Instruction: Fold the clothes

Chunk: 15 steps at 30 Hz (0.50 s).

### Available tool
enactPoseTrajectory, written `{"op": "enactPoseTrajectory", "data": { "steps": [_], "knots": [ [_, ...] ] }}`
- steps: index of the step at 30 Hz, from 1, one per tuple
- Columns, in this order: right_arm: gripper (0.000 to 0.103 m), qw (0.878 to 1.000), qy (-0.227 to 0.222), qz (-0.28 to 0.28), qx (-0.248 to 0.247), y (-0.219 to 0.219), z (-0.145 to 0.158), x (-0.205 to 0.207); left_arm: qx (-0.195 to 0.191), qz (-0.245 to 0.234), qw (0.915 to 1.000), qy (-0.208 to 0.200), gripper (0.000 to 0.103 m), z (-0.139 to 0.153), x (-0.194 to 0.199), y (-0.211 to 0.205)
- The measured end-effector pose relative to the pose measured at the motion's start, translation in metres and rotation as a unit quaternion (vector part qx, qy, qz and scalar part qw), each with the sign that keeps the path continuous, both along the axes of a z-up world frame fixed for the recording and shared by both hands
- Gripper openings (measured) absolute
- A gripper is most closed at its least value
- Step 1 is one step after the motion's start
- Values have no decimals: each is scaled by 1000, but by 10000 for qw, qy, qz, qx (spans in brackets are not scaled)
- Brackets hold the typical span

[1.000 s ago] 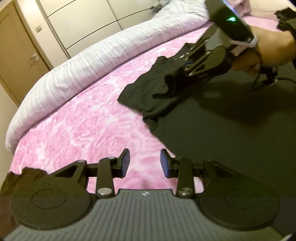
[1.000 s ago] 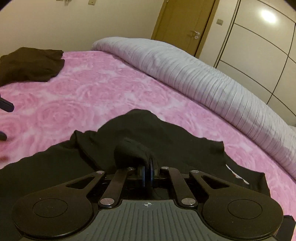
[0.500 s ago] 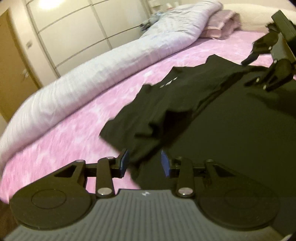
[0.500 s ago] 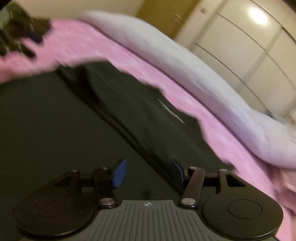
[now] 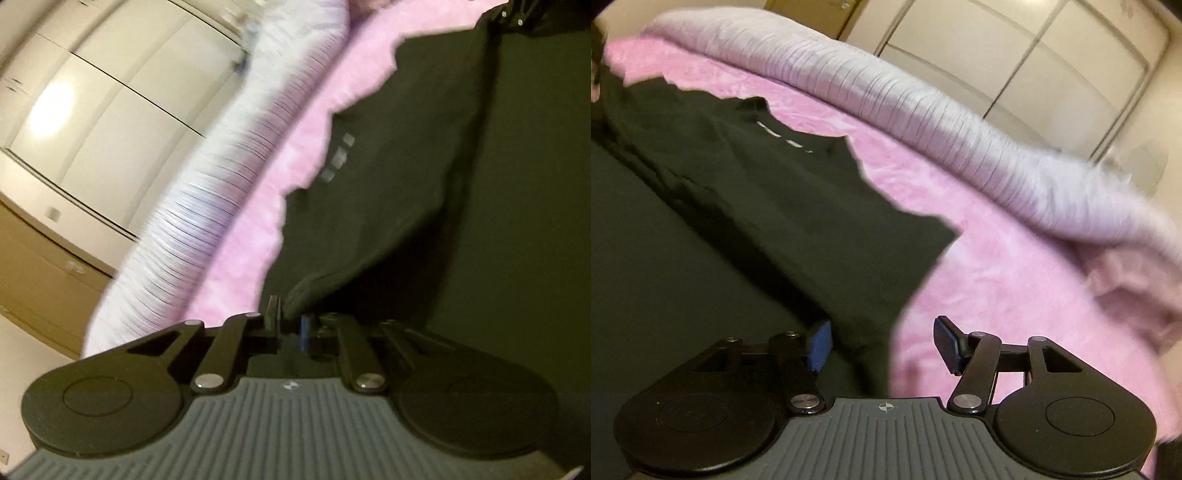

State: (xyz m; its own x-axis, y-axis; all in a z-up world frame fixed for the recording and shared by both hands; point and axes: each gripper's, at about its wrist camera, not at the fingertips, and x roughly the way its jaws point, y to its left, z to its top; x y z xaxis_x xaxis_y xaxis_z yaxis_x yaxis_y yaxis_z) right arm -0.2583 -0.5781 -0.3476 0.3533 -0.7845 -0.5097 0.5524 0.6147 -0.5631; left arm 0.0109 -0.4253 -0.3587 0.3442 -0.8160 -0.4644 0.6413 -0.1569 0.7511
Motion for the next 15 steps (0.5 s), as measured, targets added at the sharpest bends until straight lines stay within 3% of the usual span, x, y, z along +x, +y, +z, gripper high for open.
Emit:
{"op": "enactPoseTrajectory", "data": {
  "steps": [1, 3, 9, 12, 15],
  "knots": [
    [58, 9997, -31, -202, -131, -5, 1, -7, -28, -34, 10000, -3, 5, 1, 0, 0],
    [58, 9974, -296, -541, 381, -20, 1, -20, 253, -182, 9993, -214, 4, -10, -3, -2],
    [58, 9964, -257, -592, 556, -12, 2, -24, 763, -467, 9903, -1060, 4, -45, -4, 12],
    [58, 9959, -161, -641, 615, -5, 4, -23, 1046, -459, 9871, -1124, 4, -52, 3, 25],
    [58, 9953, -64, -691, 674, 2, 7, -22, 1080, -298, 9905, -792, 5, -43, 15, 39]
  ]
}}
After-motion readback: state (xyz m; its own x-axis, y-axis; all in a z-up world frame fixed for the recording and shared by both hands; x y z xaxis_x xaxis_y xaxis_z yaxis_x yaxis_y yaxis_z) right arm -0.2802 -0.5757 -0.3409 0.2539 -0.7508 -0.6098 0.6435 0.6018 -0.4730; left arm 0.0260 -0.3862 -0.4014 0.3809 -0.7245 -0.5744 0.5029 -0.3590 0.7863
